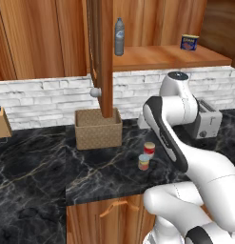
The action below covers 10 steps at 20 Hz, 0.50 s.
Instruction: Pick the cans from the counter and place them in their designated side in the cabinet.
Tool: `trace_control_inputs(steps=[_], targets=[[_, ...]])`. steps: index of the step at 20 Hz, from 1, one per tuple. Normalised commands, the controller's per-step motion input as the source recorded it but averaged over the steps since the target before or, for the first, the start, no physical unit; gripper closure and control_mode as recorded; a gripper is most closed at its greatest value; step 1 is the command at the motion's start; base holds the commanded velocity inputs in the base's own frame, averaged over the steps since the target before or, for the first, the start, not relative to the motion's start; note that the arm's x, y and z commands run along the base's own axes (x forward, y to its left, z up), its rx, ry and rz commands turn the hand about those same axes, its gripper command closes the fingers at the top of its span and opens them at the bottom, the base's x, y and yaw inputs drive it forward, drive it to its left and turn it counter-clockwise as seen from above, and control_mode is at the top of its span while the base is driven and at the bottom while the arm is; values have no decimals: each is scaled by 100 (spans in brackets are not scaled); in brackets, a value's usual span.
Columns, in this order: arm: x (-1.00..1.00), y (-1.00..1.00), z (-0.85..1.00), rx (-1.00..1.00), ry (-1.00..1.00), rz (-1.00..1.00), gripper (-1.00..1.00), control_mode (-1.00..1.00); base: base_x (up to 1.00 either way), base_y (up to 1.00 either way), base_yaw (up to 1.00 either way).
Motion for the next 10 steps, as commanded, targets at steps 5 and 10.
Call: trace_control_inputs(steps=[5,10], targets=[[0,0,-23,0,0,0,-100,-100,0,0,0],[5,1,-21,0,0,0,-100,-100,0,0,0]])
